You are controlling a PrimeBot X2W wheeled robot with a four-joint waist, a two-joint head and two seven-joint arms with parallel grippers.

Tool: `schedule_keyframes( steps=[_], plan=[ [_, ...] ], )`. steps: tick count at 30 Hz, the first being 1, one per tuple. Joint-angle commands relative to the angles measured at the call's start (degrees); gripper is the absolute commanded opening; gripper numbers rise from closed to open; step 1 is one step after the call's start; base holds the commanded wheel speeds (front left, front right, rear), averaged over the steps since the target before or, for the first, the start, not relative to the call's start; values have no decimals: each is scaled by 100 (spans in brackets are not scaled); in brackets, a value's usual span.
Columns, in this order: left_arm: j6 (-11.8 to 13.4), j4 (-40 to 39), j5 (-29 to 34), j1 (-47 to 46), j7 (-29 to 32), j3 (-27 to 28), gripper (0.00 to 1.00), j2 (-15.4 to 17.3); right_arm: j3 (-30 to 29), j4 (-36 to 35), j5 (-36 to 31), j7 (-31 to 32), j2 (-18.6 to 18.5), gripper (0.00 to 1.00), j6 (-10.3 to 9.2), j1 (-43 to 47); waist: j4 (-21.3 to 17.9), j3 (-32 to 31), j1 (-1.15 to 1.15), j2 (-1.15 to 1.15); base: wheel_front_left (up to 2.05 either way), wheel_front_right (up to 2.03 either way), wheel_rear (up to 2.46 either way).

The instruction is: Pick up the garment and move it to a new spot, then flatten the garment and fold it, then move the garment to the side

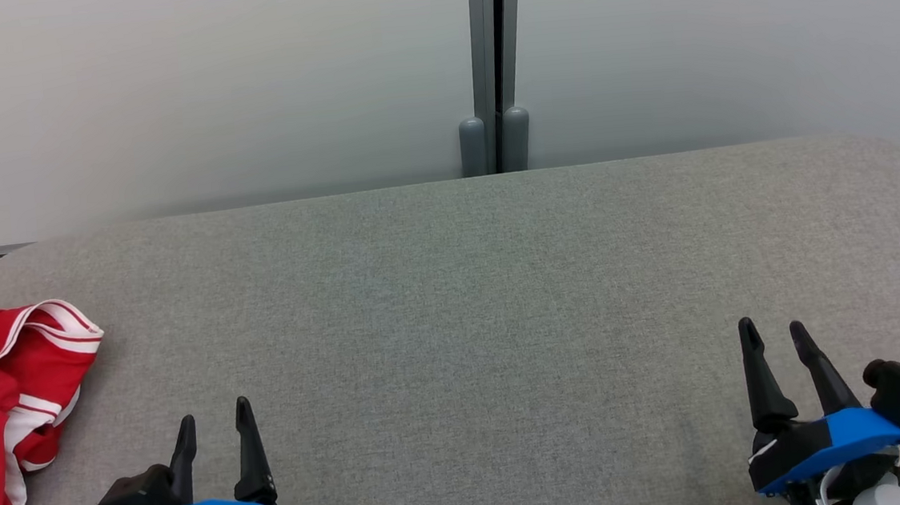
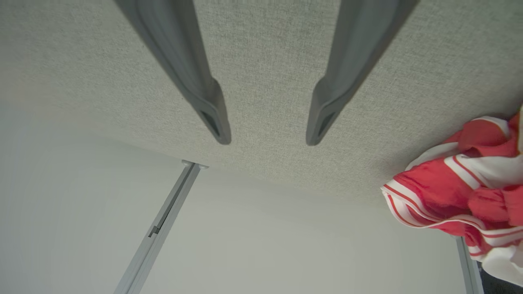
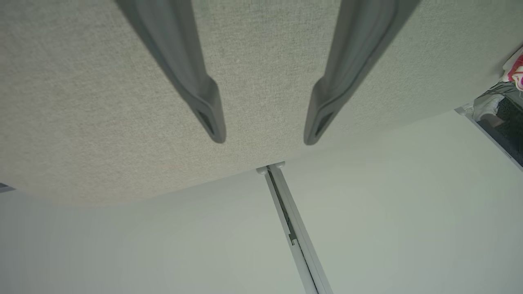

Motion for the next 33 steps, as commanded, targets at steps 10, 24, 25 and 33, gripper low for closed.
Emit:
schedule_keyframes(
  steps=[10,24,25,33],
  plan=[
    [32,148,599,38,-161,-89,100,28,2,189,-654,-170,15,100,12,9,-3,-13,0,0,0,0,0],
    [113,314,1165,36,-326,-163,100,21,-38,445,-1383,-332,17,100,13,-61,-15,2,0,0,0,0,0],
    [114,319,1206,36,-339,-167,100,20,-43,452,-1433,-338,18,100,14,-66,-15,3,0,0,0,0,0],
    [113,251,1460,42,-416,-167,100,17,-97,485,-1806,-423,21,100,14,-77,-14,23,0,0,0,0,0]
  ],
)
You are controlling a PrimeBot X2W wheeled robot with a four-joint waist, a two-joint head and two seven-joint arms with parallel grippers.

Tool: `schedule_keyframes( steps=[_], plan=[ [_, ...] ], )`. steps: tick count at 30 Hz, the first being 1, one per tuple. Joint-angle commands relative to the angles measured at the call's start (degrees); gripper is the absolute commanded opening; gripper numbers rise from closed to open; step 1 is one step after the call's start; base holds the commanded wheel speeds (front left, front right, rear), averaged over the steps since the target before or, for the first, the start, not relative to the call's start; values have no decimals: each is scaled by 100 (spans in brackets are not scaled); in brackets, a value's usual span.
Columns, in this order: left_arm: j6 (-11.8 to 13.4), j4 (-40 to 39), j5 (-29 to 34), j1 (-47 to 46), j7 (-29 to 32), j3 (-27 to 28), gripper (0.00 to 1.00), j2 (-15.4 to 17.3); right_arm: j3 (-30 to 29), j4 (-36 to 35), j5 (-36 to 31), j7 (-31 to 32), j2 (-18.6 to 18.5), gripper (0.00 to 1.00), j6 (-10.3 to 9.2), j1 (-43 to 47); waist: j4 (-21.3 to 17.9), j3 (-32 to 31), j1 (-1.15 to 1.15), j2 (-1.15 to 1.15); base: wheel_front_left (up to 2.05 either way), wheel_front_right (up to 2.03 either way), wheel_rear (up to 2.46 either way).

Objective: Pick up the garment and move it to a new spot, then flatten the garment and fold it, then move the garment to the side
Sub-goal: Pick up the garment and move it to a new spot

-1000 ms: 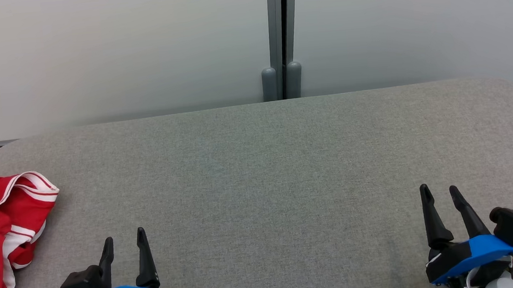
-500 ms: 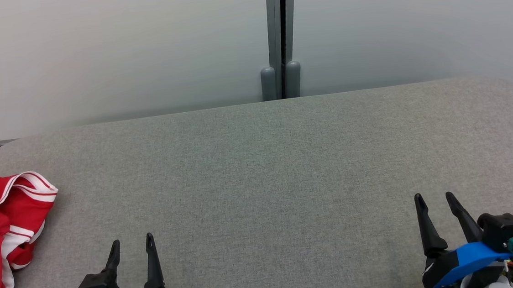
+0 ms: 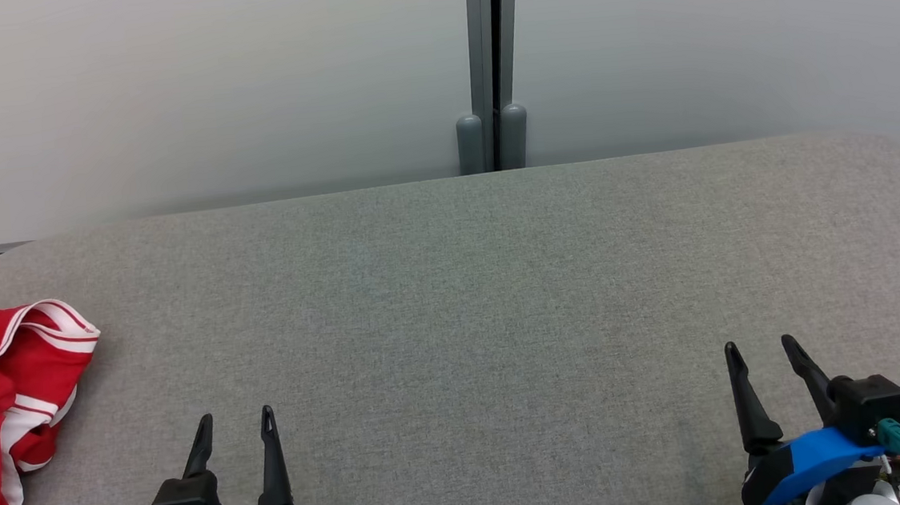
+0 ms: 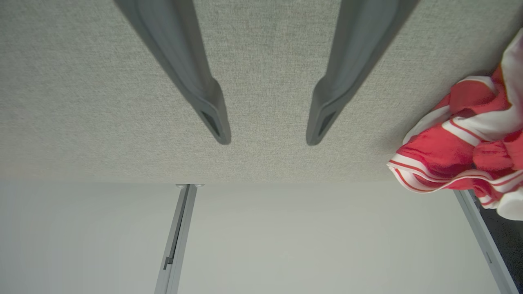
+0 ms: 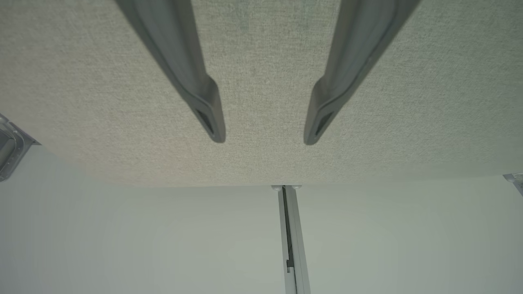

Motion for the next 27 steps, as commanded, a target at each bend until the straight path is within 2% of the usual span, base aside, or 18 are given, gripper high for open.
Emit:
schedule_keyframes(
  steps=[1,7,12,19,21,27],
  plan=[
    [16,-30,138,2,-56,-21,100,6,-19,16,-138,-60,-2,100,12,-57,3,6,0,0,0,0,0],
    [56,20,276,15,-98,-56,100,6,-63,29,-315,-104,-1,100,8,-22,68,33,0,0,0,0,0],
    [111,-30,201,-23,-97,-57,100,7,-67,-12,-298,-102,1,100,8,-8,335,88,0,0,0,0,0],
    [150,-42,188,-17,-93,37,100,5,24,-16,-198,-102,1,100,7,43,1078,153,0,0,0,0,0],
    [140,-65,22,1,-93,101,100,4,26,-30,-175,-102,0,100,7,47,1345,182,0,0,0,0,0],
    [141,-105,53,66,-93,156,100,2,174,-36,-73,-102,-2,100,7,55,2135,240,0,0,0,0,0]
  ],
)
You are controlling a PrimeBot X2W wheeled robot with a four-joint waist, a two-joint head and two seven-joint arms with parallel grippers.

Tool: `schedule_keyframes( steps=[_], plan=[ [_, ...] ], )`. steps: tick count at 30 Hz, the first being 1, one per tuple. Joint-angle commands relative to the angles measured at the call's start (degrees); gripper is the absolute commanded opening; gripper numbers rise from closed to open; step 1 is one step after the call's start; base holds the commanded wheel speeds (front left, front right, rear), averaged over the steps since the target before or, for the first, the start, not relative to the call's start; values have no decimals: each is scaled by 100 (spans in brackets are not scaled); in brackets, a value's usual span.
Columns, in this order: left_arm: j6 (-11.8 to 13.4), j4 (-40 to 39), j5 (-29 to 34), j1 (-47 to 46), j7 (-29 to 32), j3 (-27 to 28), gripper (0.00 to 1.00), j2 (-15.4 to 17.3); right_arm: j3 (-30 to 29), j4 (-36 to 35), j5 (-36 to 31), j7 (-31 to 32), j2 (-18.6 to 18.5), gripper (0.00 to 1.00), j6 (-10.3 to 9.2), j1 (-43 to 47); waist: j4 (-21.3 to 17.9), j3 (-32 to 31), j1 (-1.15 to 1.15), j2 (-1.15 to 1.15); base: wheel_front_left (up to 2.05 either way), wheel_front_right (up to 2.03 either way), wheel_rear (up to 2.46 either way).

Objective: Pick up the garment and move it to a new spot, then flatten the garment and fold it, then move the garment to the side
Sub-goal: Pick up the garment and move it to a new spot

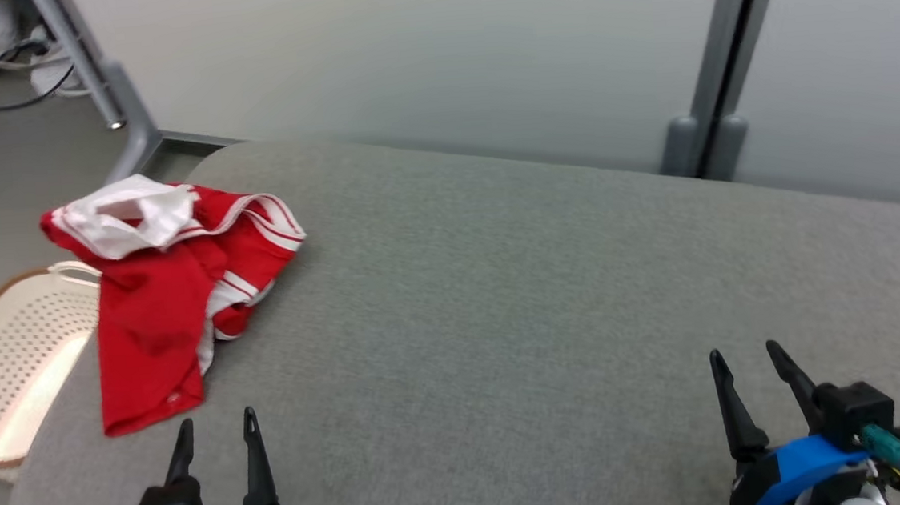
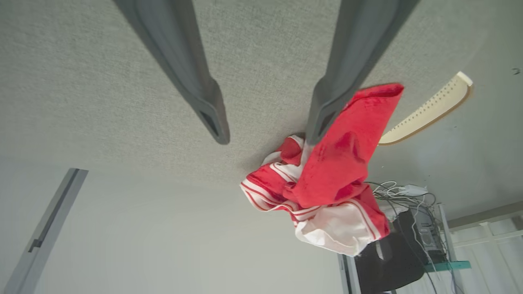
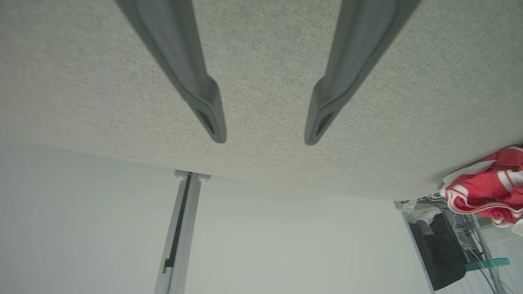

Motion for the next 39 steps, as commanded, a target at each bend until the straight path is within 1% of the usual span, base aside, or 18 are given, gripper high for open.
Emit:
schedule_keyframes(
  steps=[1,4,5,10,16,19,22,25,27,31,33,39],
  plan=[
    [-1,-27,34,58,-17,47,100,0,55,-4,47,-33,-7,100,1,14,418,227,0,0,0,0,0],
    [7,-39,22,79,-18,37,100,-2,96,-20,58,-33,-11,100,1,26,791,268,0,0,0,0,0],
    [7,-39,22,79,-18,37,100,-2,96,-20,58,-33,-11,100,1,26,791,268,0,0,0,0,0],
    [49,-48,-25,194,-18,61,100,-1,192,-23,76,-33,-12,100,1,-25,1258,330,0,0,0,0,0],
    [245,-133,-198,329,-18,259,100,5,512,61,45,-33,-12,100,1,-228,1358,462,0,0,0,0,0],
    [254,-162,-223,340,-18,260,100,-3,554,94,24,-33,-19,100,1,-266,1365,501,0,0,0,0,0],
    [259,-132,-236,309,-17,242,100,2,570,70,10,-33,-13,100,1,-249,1358,526,0,0,0,0,0],
    [198,-36,-181,104,-17,252,100,2,526,27,7,-33,-62,100,1,-182,1341,563,0,0,0,0,0],
    [158,49,-261,-64,-17,346,100,-1,560,-27,-12,-33,-83,100,1,-169,1271,643,0,0,0,0,0],
    [180,93,-181,-537,-18,466,100,4,789,-165,-11,-33,-219,100,1,-322,1008,934,0,0,0,0,0],
    [138,195,-133,-856,-17,574,100,19,896,-273,19,-33,-304,100,1,-384,882,1089,0,0,0,0,0],
    [133,533,93,-1882,-17,823,100,313,1160,-522,103,-32,-610,100,1,-611,460,1570,0,0,0,0,0]
  ],
)
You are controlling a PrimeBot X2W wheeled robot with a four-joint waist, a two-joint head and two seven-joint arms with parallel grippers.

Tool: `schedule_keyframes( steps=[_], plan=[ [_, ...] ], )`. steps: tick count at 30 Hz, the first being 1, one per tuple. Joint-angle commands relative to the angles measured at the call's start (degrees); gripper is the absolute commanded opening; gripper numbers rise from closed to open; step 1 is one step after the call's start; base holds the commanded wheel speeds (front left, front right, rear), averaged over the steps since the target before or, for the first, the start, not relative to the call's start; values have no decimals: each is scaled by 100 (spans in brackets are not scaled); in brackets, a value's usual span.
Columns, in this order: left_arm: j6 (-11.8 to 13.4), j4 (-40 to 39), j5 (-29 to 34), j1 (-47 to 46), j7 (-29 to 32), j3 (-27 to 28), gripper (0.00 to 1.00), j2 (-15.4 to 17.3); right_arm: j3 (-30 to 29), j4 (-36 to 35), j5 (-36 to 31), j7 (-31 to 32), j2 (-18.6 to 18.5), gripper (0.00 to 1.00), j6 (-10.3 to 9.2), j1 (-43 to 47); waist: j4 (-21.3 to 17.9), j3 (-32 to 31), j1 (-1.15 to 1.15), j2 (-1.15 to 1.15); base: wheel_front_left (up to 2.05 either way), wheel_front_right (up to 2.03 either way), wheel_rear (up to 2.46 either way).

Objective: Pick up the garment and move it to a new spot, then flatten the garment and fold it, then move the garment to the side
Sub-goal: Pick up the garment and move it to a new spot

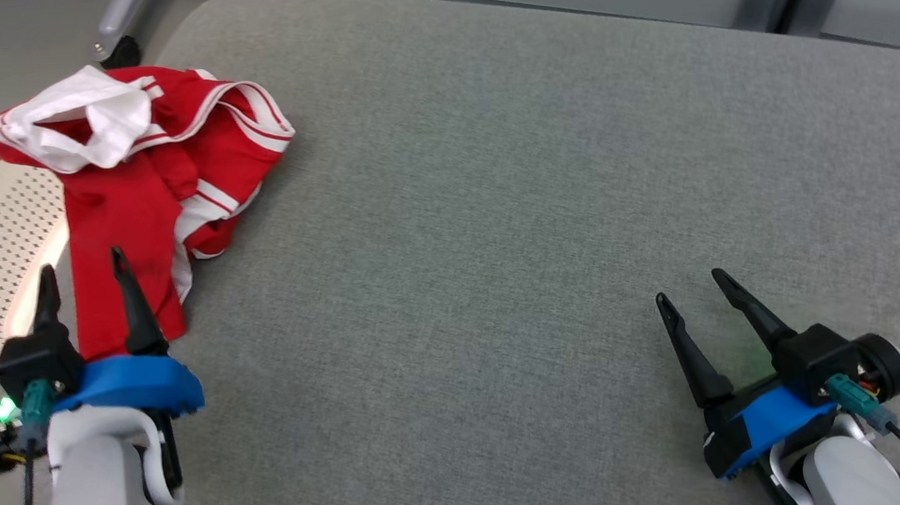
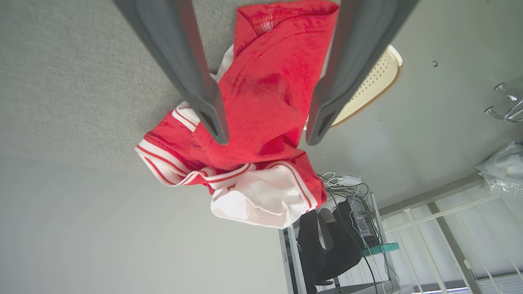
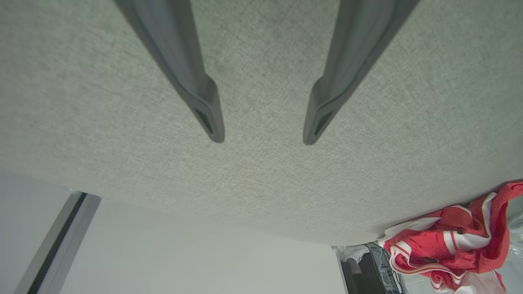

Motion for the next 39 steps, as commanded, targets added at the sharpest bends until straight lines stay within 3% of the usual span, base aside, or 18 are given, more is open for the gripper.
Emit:
schedule_keyframes(
  steps=[1,11,20,21,22,23,24,30,39],
  plan=[
    [37,91,42,-228,-17,53,100,82,23,-60,58,-31,-81,100,1,-109,-68,75,-2,-1,0,0,0],
    [165,872,263,-1500,-17,265,100,686,151,-166,178,-31,-303,100,1,-310,-667,545,-2,-1,0,0,0],
    [401,2010,106,-2051,-17,496,100,905,97,-163,251,-25,-360,100,0,-370,-1024,793,-2,-1,0,0,0],
    [370,2076,86,-2110,-18,503,75,933,87,-169,261,-25,-366,100,0,-372,-1050,816,-2,-1,0,0,0],
    [359,2105,63,-2159,-18,512,25,964,67,-172,272,-24,-369,100,-1,-383,-1070,839,-2,-1,0,0,0],
    [336,2164,27,-2184,-17,526,7,964,45,-175,286,-17,-371,100,-1,-387,-1081,853,-2,-1,0,0,0],
    [314,2177,0,-2217,-17,542,0,961,26,-173,297,-16,-366,100,-1,-391,-1088,861,-2,-1,0,0,0],
    [123,1673,59,-2366,-18,444,0,952,-18,-100,326,-15,-205,100,1,-402,-1120,709,-2,-1,0,0,0],
    [-396,710,424,-2826,-17,-216,0,971,47,104,401,-20,218,100,1,-315,-1436,-14,-2,-1,0,0,0]
  ],
)
